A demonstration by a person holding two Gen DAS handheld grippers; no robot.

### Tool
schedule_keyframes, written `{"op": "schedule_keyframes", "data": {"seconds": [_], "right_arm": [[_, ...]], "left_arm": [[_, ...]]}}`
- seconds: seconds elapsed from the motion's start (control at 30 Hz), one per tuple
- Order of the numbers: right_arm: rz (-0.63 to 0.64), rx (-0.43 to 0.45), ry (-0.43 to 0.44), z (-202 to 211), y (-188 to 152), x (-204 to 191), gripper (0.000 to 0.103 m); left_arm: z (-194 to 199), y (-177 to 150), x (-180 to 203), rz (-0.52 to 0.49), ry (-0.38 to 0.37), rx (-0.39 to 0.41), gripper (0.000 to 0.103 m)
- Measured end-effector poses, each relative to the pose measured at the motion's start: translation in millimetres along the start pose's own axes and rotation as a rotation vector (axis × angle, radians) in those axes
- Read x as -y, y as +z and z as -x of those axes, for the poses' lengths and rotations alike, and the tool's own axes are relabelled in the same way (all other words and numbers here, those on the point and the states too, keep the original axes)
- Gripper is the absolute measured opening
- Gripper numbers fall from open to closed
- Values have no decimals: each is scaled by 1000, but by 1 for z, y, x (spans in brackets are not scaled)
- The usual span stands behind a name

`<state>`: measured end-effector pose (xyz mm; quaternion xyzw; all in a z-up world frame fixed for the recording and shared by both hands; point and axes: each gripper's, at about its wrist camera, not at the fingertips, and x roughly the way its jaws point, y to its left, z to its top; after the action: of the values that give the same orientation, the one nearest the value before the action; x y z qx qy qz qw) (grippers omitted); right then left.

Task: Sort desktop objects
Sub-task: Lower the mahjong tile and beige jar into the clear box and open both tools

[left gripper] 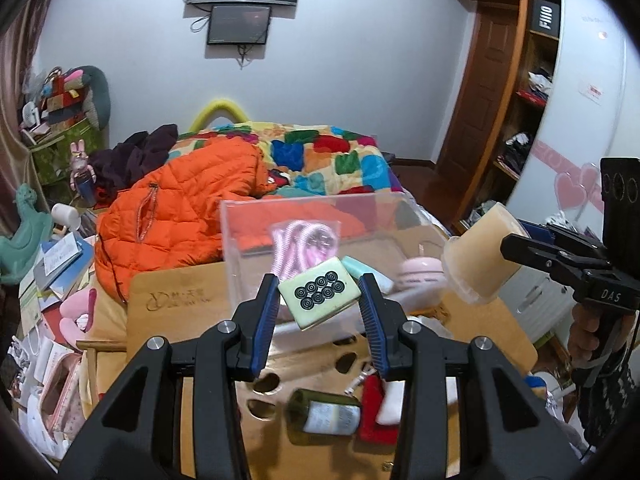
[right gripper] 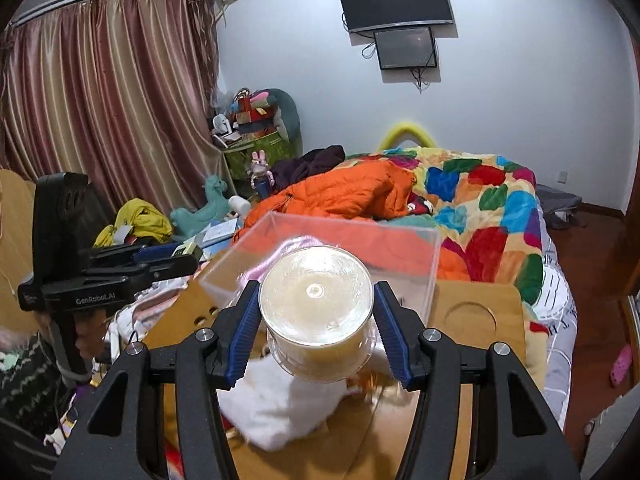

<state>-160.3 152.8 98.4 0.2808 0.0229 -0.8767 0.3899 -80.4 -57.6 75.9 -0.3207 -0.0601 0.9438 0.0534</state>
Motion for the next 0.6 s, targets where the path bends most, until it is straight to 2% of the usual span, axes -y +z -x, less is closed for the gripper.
{"op": "schedule_keyframes", "data": {"seconds": [0.2,0.33,0.47,0.6], "right_arm": [[1,8,-51,-33,13,-5,52],[-35,-29,-36,-59,17,0,52],[-11,-57,-71,-78,13,-3,52],[-17,-95,-53,-90,8,-1,52]], "left_arm": [[-24,1,-16,20,28,-24,40],[-41,-1,-24,41,20,-49,40],[-51,-2,-26,32,22,-62,40],[-60,-4,-26,24,11,-82,40]]}}
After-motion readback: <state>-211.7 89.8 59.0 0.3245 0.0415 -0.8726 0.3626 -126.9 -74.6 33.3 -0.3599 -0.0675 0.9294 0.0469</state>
